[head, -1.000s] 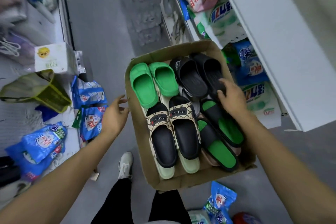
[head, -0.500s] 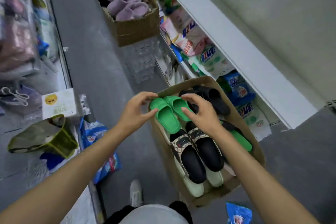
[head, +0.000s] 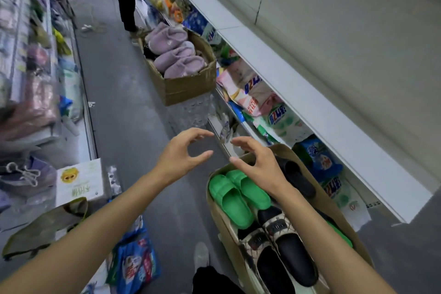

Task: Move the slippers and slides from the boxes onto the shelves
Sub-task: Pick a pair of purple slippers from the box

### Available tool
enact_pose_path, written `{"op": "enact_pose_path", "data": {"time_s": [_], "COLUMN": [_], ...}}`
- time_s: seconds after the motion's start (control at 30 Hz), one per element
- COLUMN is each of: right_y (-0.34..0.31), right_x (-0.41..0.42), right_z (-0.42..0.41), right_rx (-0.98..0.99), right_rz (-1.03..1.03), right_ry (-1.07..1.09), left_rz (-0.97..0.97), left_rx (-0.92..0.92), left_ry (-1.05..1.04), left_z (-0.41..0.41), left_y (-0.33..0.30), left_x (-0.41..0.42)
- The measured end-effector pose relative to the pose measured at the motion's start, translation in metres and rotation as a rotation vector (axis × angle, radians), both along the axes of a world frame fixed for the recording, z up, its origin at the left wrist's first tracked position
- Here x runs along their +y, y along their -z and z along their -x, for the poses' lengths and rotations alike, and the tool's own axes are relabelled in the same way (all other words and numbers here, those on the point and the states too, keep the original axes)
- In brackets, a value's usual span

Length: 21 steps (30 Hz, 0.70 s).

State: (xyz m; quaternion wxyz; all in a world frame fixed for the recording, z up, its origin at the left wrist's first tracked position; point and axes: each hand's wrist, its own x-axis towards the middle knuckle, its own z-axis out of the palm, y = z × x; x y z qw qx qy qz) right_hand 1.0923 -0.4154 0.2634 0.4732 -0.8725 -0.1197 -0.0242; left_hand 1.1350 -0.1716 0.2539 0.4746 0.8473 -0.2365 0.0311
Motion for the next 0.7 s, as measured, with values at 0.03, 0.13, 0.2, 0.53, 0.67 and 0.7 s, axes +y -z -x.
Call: {"op": "enact_pose_path", "data": {"time_s": [0.03,0.13,0.2,0.53,0.67,0.7], "right_y": [0.002,0.003,0.002,0.001,0.008,0.009], "right_x": [-0.001,-0.003,-0.001,0.034,0.058,0.065], "right_z": [-0.013,-0.053,-0.079,-0.206,-0.26,-0.275], "right_rx": [0.005,0.015,0.017,0.043,0.06,0.063], "right_rz": [-0.001,0.008,0.006,-0.029,-0.017,-0.015], "right_ry": [-0.001,0.0,-0.001,0.002,0.039,0.051], "left_rz": [-0.011,-0.025,-0.027,-0.022,-0.026,-0.027], "left_rx": [0.003,0.016,0.03,0.091,0.122,0.129], "left_ry": [-0.002,-0.016,-0.018,-0.061,-0.004,0.012], "left_z": [-0.012,-0.048,-0.069,-0.191,-0.258,-0.277], "left_y": [0.001,0.001,-0.002,-0.001,0.012,0.016], "left_x": [0.0,0.003,0.007,0.04,0.064,0.07]}}
